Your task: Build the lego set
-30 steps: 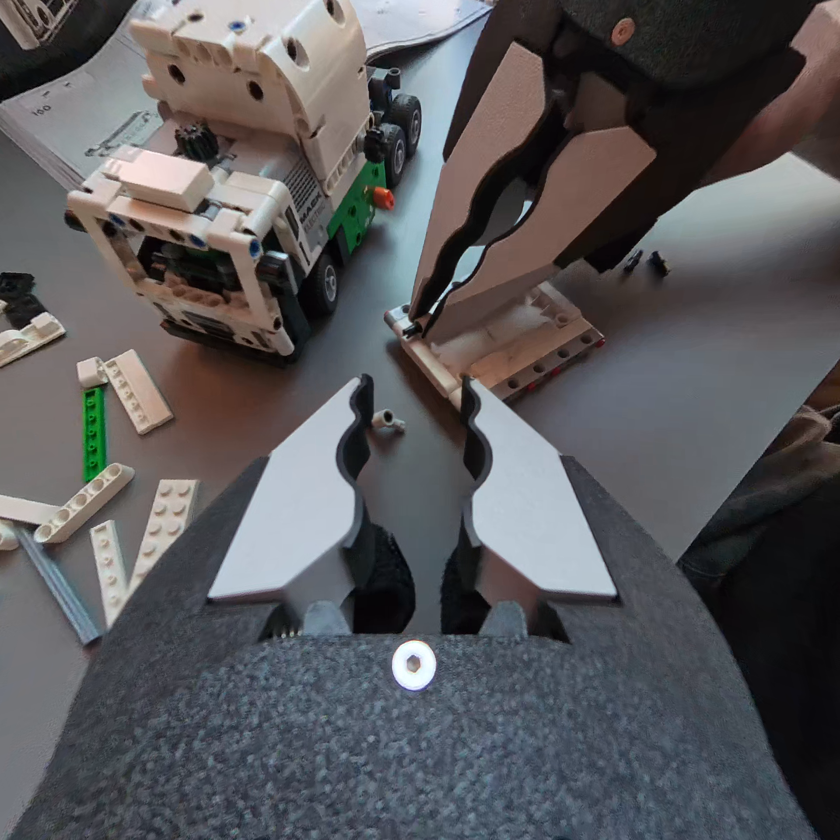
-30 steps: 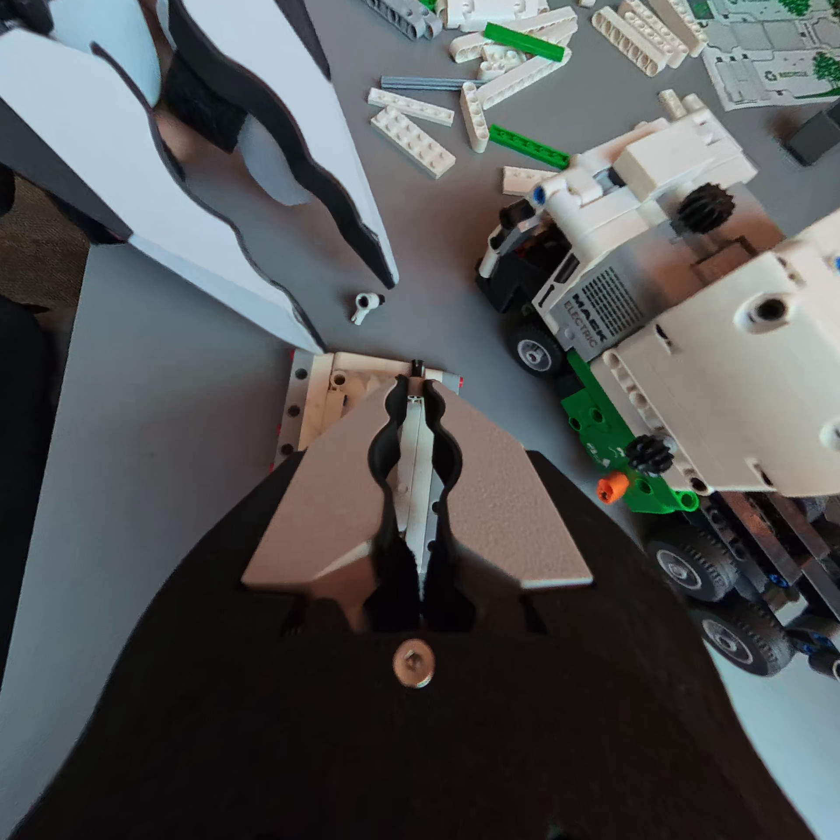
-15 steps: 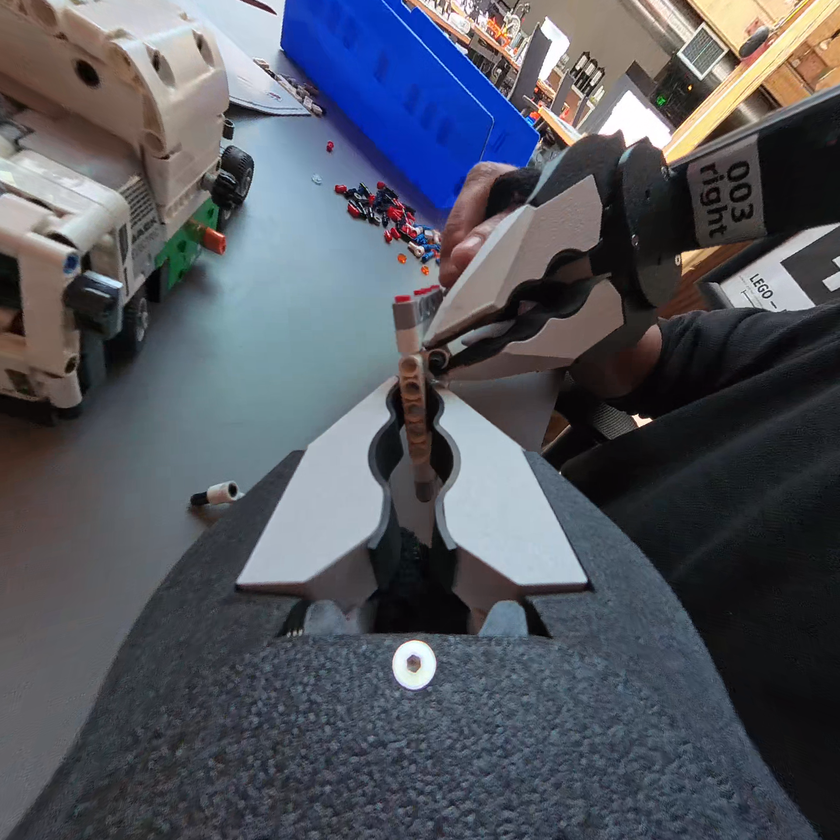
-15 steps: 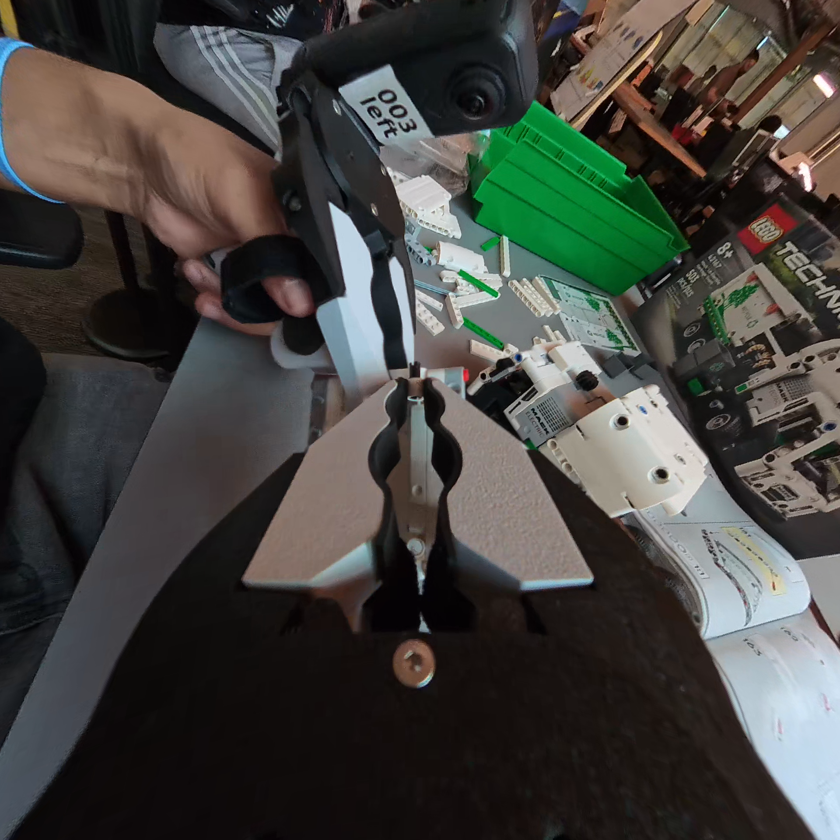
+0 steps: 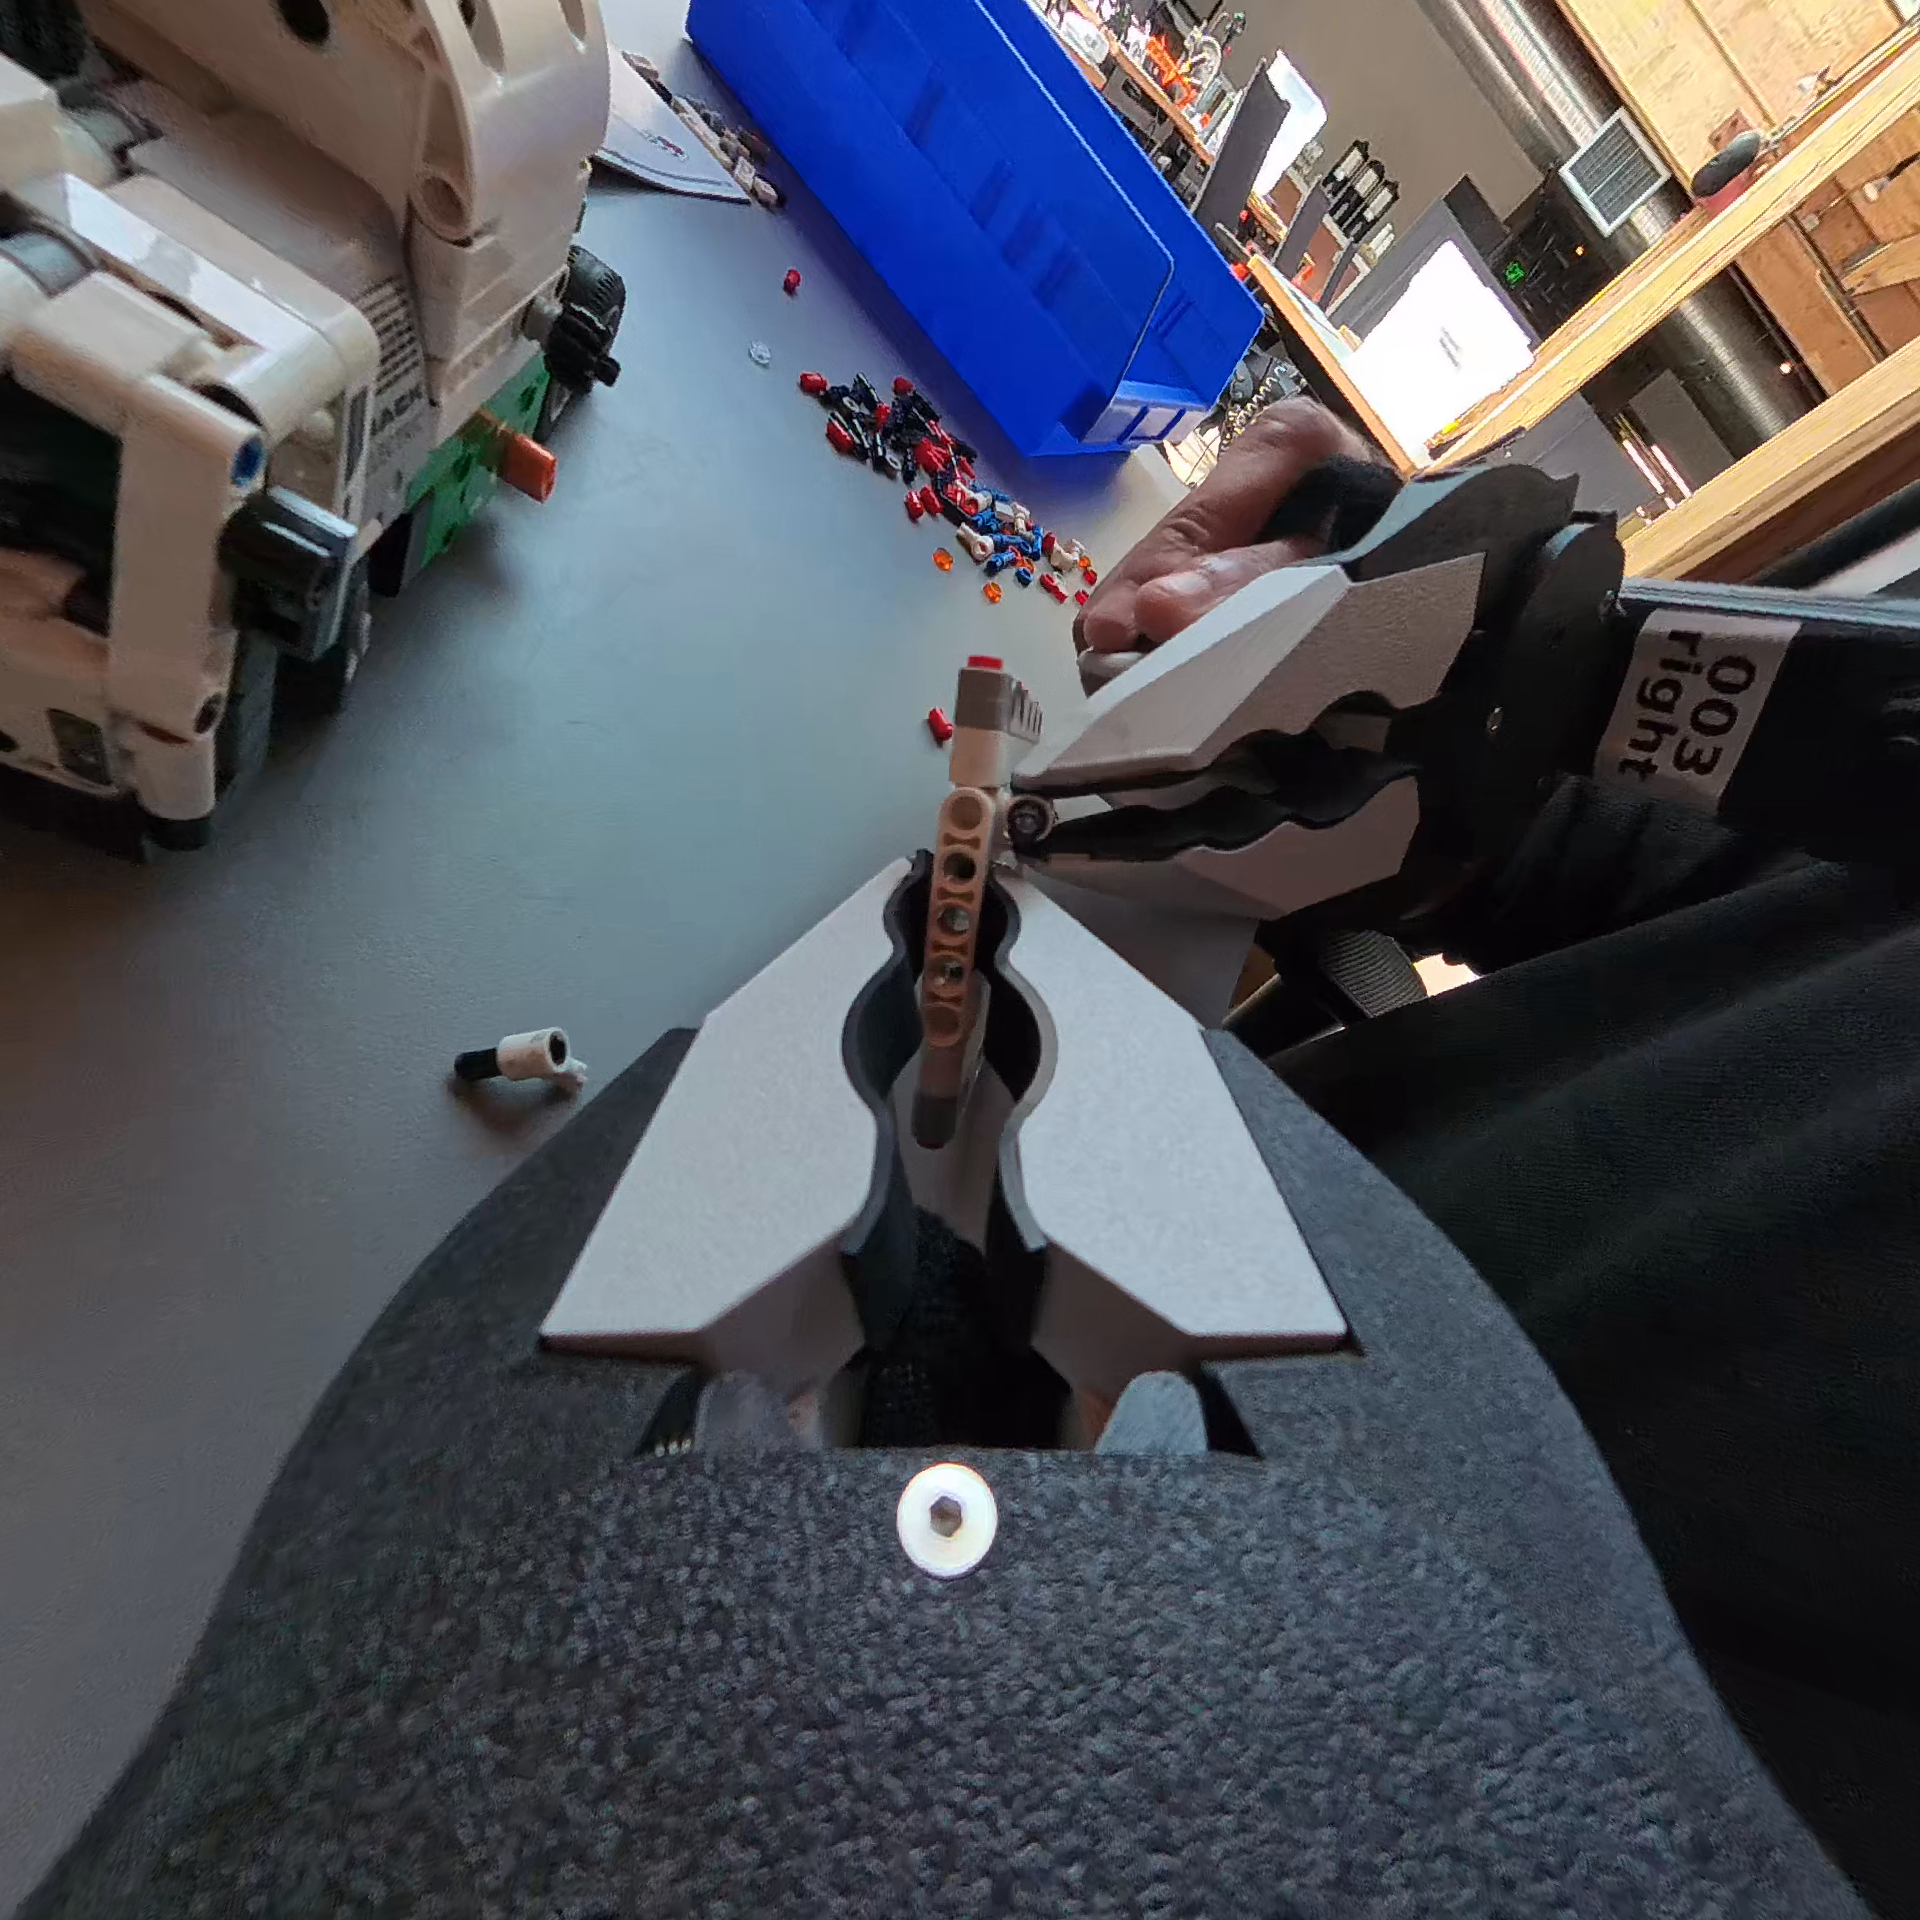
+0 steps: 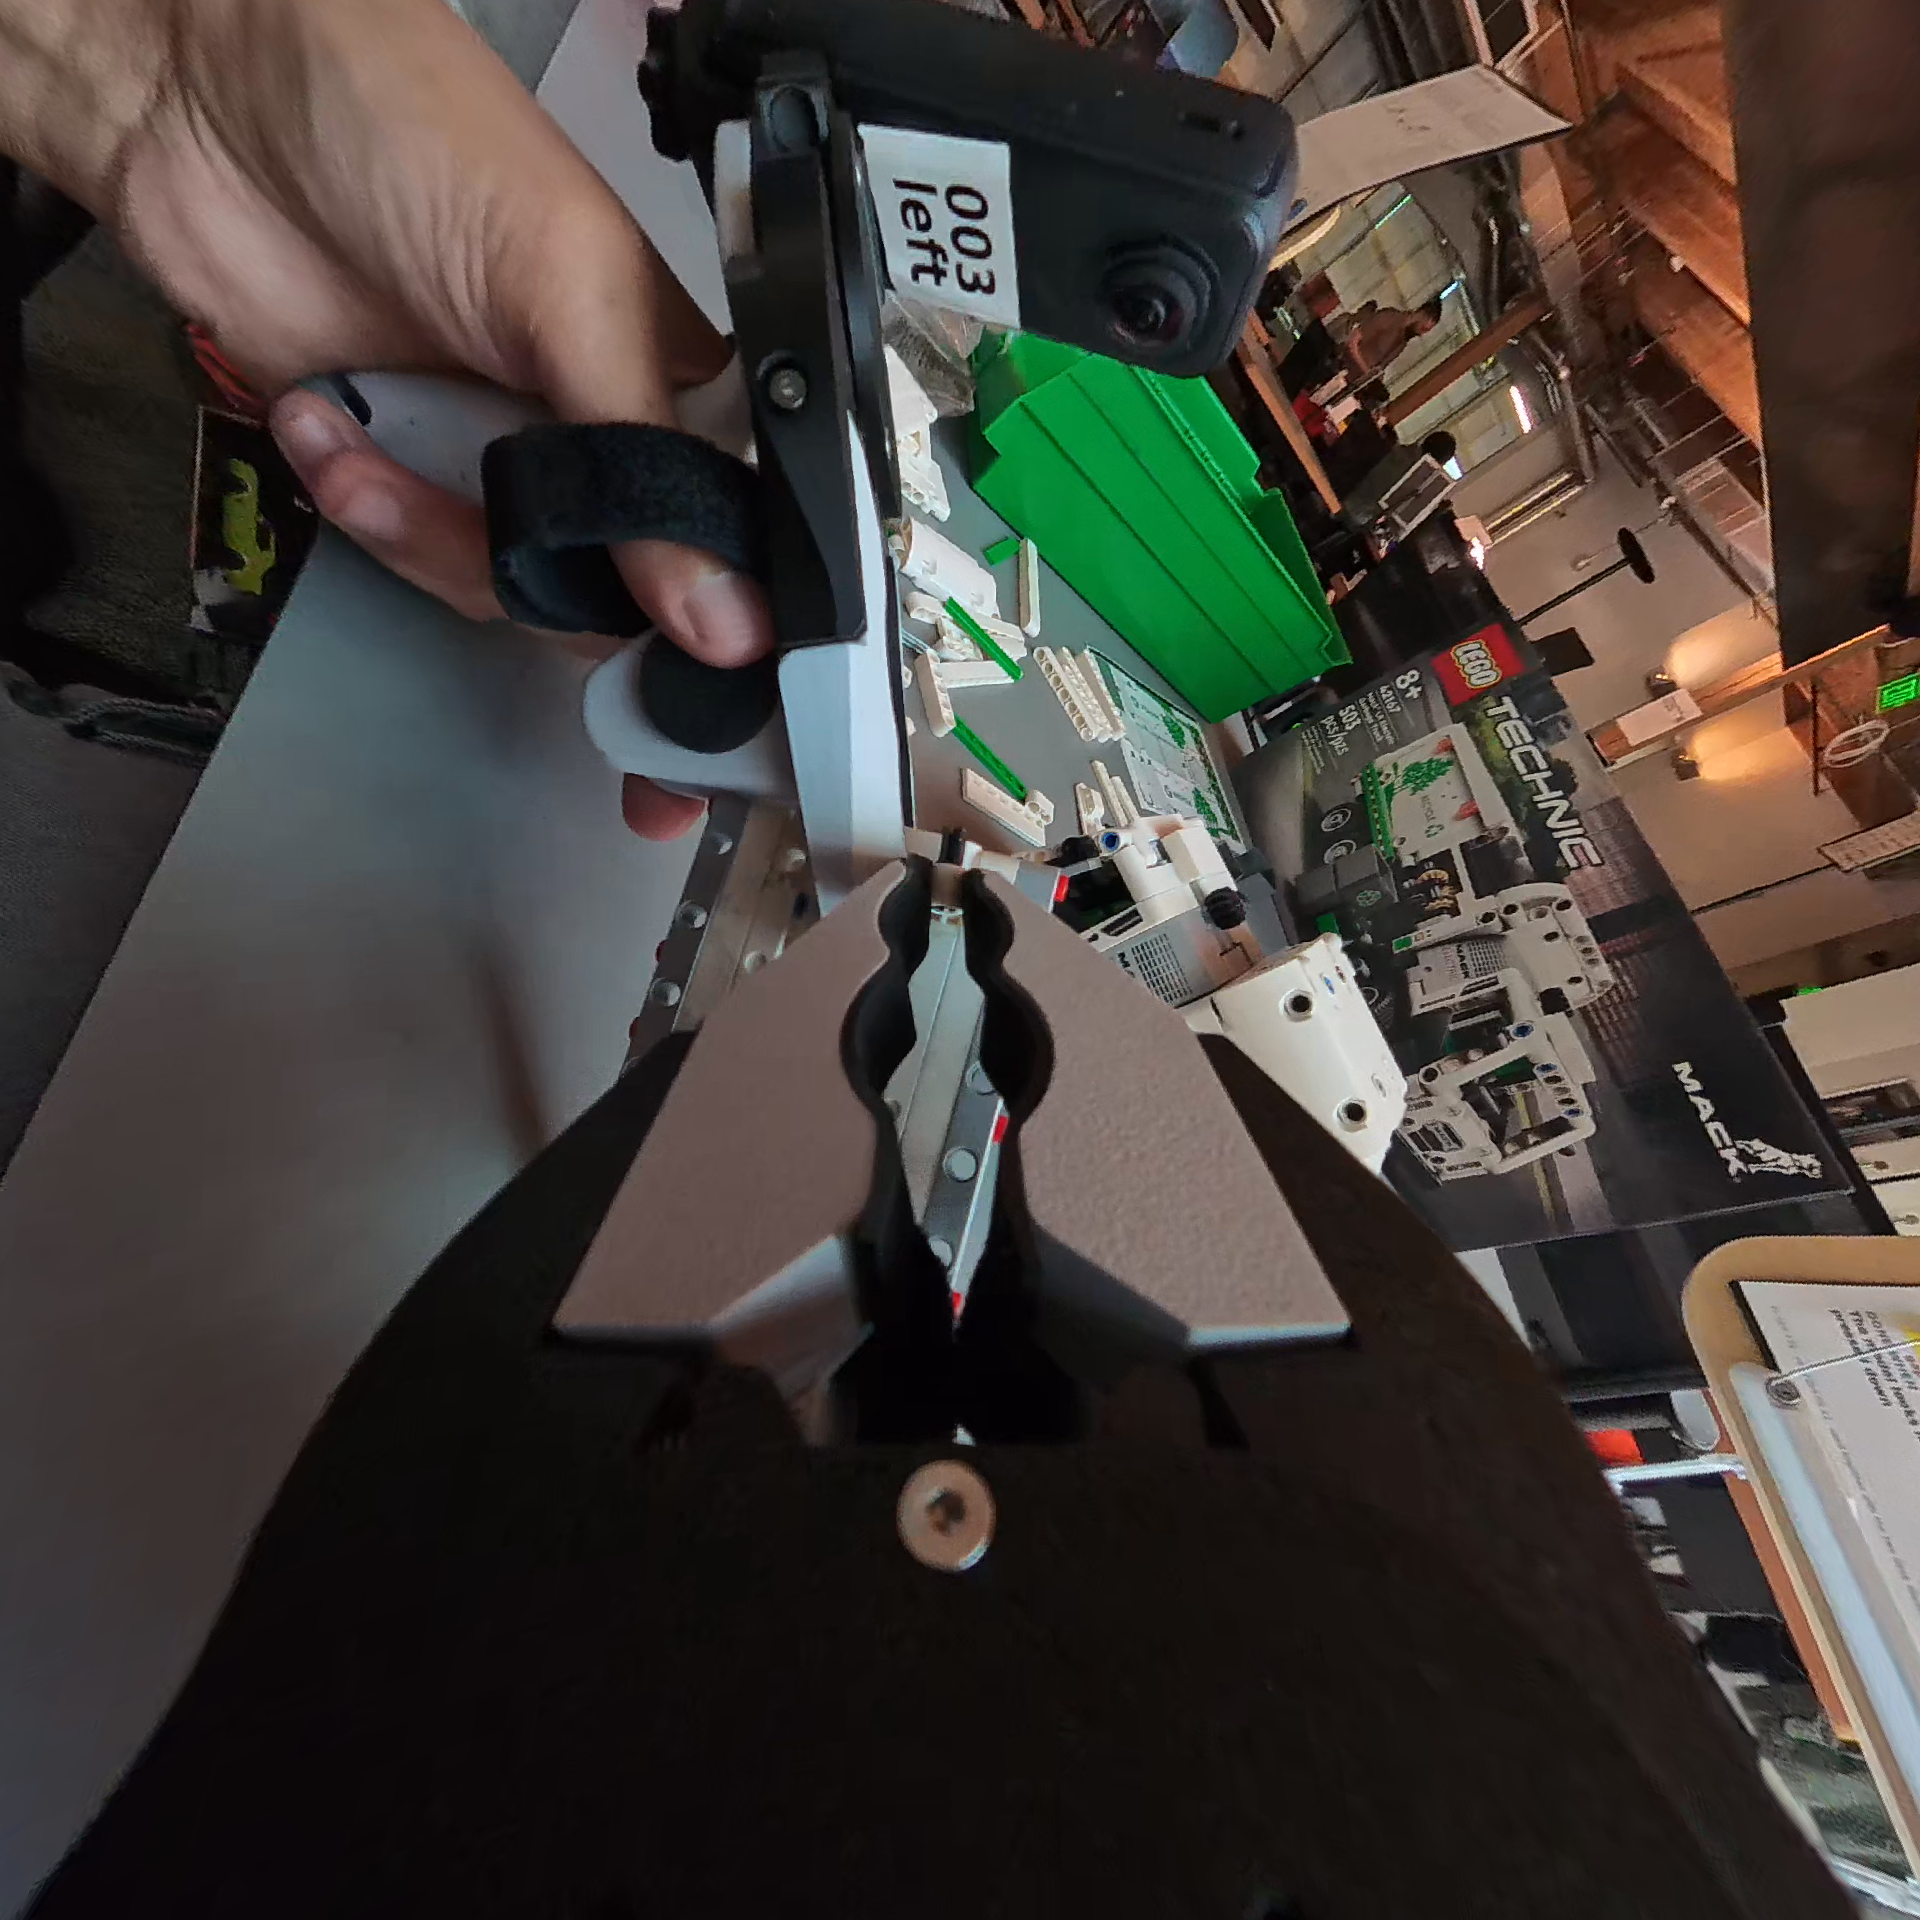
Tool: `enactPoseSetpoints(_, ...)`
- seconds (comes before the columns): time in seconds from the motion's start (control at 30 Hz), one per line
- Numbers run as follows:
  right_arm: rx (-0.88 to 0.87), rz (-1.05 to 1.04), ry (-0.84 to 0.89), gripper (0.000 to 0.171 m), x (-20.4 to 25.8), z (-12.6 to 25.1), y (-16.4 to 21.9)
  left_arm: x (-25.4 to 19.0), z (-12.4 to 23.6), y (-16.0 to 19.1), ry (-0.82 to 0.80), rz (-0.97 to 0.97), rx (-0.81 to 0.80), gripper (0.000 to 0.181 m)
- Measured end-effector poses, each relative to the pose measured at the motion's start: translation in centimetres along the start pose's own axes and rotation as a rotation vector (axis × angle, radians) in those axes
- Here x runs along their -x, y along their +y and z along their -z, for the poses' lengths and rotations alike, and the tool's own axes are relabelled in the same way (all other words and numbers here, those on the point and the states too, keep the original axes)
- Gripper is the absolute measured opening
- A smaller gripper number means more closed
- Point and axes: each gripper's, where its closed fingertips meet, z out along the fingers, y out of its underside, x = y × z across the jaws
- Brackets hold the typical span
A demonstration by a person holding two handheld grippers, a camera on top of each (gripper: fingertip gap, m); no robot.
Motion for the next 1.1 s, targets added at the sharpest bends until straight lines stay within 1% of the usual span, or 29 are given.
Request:
enactPoseSetpoints(0.07,-0.002,0.021,0.018,0.004,0.0,0.0,-0.1,0.4,0.0,0.0,-0.02,0.012,0.0,0.003)
enactPoseSetpoints(0.1,-0.057,0.0,0.01,0.004,0.0,0.4,-0.9,1.5,0.2,-0.1,-0.075,0.052,-0.01,0.003)
enactPoseSetpoints(0.13,-0.14,-0.072,0.024,0.004,-0.8,1.4,-2.6,2.9,0.9,-0.4,-0.129,0.101,-0.035,0.002)
enactPoseSetpoints(0.17,-0.173,-0.102,0.048,0.002,-1.6,2.2,-3.4,3.4,1.6,-0.9,-0.141,0.096,-0.06,0.002)
enactPoseSetpoints(0.2,-0.137,-0.078,0.062,0.0,-1.8,2.0,-2.5,2.9,1.7,-0.7,-0.128,0.053,-0.05,0.002)
enactPoseSetpoints(0.23,-0.092,-0.083,0.037,0.0,-1.5,1.5,-1.1,2.0,1.2,-0.2,-0.115,0.008,-0.022,0.003)
enactPoseSetpoints(0.27,-0.09,-0.123,0.011,0.0,-1.7,1.5,-0.9,1.3,0.6,0.1,-0.103,-0.016,-0.009,0.003)
enactPoseSetpoints(0.33,-0.111,-0.194,-0.012,0.0,-2.5,1.8,-1.0,1.5,0.4,0.1,-0.091,0.029,-0.006,0.003)
enactPoseSetpoints(0.37,-0.069,-0.209,-0.025,0.0,-2.4,1.4,-0.1,1.8,0.5,0.0,-0.094,0.062,-0.012,0.003)
enactPoseSetpoints(0.4,-0.004,-0.209,0.002,0.0,-2.7,0.9,1.4,2.1,0.6,-0.1,-0.109,0.068,-0.022,0.002)
enactPoseSetpoints(0.47,0.049,-0.243,-0.041,0.0,-2.5,0.4,2.7,2.1,0.5,-0.2,-0.118,0.059,-0.023,0.002)
enactPoseSetpoints(0.63,0.077,-0.353,-0.084,0.0,-2.4,0.9,3.7,1.7,0.3,0.2,-0.069,0.073,0.008,0.003)
enactPoseSetpoints(0.73,-0.004,-0.494,-0.193,0.003,-1.0,3.0,1.3,1.6,0.3,0.2,-0.058,0.081,0.012,0.002)
enactPoseSetpoints(0.83,-0.082,-0.621,-0.415,0.008,3.5,6.2,-2.7,1.6,0.3,0.2,-0.064,0.072,0.006,0.002)
enactPoseSetpoints(0.87,-0.083,-0.637,-0.461,0.01,5.3,7.1,-3.7,1.5,0.3,0.2,-0.061,0.067,0.008,0.002)
enactPoseSetpoints(0.93,-0.014,-0.64,-0.544,0.011,10.3,8.0,-4.0,1.2,0.2,0.4,-0.048,0.054,0.02,0.002)
enactPoseSetpoints(0.97,0.055,-0.646,-0.595,0.011,13.4,8.1,-3.5,1.2,0.1,0.4,-0.05,0.051,0.021,0.002)
enactPoseSetpoints(1.03,0.249,-0.654,-0.663,0.011,19.8,8.2,-0.9,1.1,0.1,0.5,-0.041,0.05,0.026,0.002)
enactPoseSetpoints(1.1,0.459,-0.585,-0.614,0.011,24.4,8.6,3.0,1.0,0.1,0.5,-0.04,0.039,0.026,0.002)
